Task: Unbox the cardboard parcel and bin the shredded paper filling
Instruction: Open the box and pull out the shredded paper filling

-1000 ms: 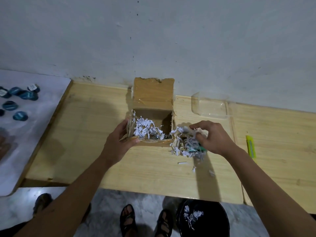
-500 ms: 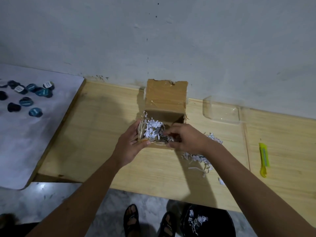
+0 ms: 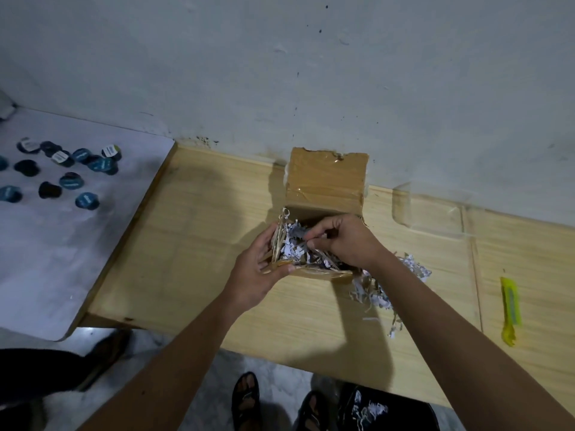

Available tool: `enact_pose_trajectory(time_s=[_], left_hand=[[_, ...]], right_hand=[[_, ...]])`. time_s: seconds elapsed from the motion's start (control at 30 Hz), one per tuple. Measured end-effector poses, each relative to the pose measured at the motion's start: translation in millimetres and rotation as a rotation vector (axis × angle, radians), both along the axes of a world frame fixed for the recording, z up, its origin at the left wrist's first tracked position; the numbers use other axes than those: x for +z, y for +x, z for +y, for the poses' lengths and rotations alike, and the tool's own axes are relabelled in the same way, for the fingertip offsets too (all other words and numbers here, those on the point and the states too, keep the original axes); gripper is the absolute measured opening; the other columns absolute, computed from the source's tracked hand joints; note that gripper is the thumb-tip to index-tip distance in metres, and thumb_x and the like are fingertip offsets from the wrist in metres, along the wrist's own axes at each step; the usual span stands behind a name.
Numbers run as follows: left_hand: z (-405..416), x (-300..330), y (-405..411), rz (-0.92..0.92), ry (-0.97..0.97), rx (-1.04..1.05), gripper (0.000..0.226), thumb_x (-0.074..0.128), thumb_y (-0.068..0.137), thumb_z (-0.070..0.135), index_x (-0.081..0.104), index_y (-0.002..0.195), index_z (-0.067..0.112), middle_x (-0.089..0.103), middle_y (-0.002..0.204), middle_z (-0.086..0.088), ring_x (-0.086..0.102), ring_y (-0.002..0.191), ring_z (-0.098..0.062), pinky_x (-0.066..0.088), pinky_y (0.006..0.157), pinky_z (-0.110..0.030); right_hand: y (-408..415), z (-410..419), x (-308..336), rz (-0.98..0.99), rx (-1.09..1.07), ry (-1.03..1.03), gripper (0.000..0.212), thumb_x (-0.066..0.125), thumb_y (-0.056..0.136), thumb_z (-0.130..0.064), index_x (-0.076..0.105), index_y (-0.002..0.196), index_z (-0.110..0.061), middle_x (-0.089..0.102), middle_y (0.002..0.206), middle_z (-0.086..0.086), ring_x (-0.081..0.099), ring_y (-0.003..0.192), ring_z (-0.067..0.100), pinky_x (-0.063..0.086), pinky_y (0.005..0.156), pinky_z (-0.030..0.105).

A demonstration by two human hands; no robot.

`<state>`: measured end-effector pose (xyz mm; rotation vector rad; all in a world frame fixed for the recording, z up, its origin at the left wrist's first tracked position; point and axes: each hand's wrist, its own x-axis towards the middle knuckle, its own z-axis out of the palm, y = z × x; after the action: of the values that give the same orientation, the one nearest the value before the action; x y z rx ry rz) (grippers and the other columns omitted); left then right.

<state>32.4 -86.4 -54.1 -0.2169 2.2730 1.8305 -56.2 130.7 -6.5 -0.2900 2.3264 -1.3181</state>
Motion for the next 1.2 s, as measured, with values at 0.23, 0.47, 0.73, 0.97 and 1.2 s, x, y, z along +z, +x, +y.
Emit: enact_pose_trajectory(time_s=[0.23, 0.47, 0.73, 0.97, 1.2], left_hand=[[-2, -2, 0, -0.018, 0.004, -0.015, 0.092, 0.087, 0.081, 0.020, 0.036, 0.155, 0.041, 0.054, 0.147, 0.023, 0.048, 0.138, 0.004, 0.046, 0.112, -0.037], [-2, -4, -2, -0.024, 0.011, -0.008, 0.091, 0.086, 0.081, 0.017, 0.038, 0.154, 0.041, 0.055, 0.142, 0.029, 0.049, 0.134, 0.009, 0.045, 0.101, -0.016], [-3, -2, -1, -0.024, 0.019, -0.007, 0.091, 0.086, 0.081, 0.022, 0.037, 0.153, 0.046, 0.052, 0.146, 0.026, 0.047, 0.134, 0.012, 0.045, 0.100, -0.014], [-1, -2, 0, -0.018, 0.029, -0.005, 0.090, 0.085, 0.082, 0.021, 0.035, 0.156, 0.039, 0.051, 0.145, 0.030, 0.048, 0.130, 0.016, 0.045, 0.095, -0.008], [0, -2, -1, -0.013, 0.010, 0.003, 0.088, 0.086, 0.081, 0.012, 0.038, 0.150, 0.039, 0.055, 0.132, 0.033, 0.052, 0.121, 0.021, 0.045, 0.088, -0.003]], right_hand=[[-13, -33, -21, 0.084, -0.030, 0.050, 0.012, 0.074, 0.094, -0.026, 0.081, 0.097, -0.017, 0.079, 0.081, 0.000, 0.073, 0.068, 0.021, 0.060, 0.067, 0.032], [-13, -32, -41, 0.088, 0.185, 0.221, 0.049, 0.083, 0.084, -0.037, 0.069, 0.128, -0.020, 0.070, 0.107, -0.005, 0.066, 0.092, 0.014, 0.053, 0.081, 0.031], [-12, -30, -38, 0.029, 0.197, 0.185, 0.020, 0.079, 0.089, -0.030, 0.077, 0.108, -0.023, 0.078, 0.097, -0.006, 0.073, 0.088, 0.010, 0.060, 0.086, 0.036], [-10, -44, -17, -0.021, -0.264, -0.171, 0.023, 0.079, 0.090, -0.028, 0.079, 0.111, -0.017, 0.079, 0.093, -0.003, 0.076, 0.081, 0.007, 0.058, 0.068, 0.018], [0, -62, -31, 0.093, -0.363, -0.137, 0.006, 0.078, 0.090, -0.017, 0.080, 0.094, -0.014, 0.076, 0.084, 0.000, 0.072, 0.074, 0.020, 0.055, 0.062, 0.014]])
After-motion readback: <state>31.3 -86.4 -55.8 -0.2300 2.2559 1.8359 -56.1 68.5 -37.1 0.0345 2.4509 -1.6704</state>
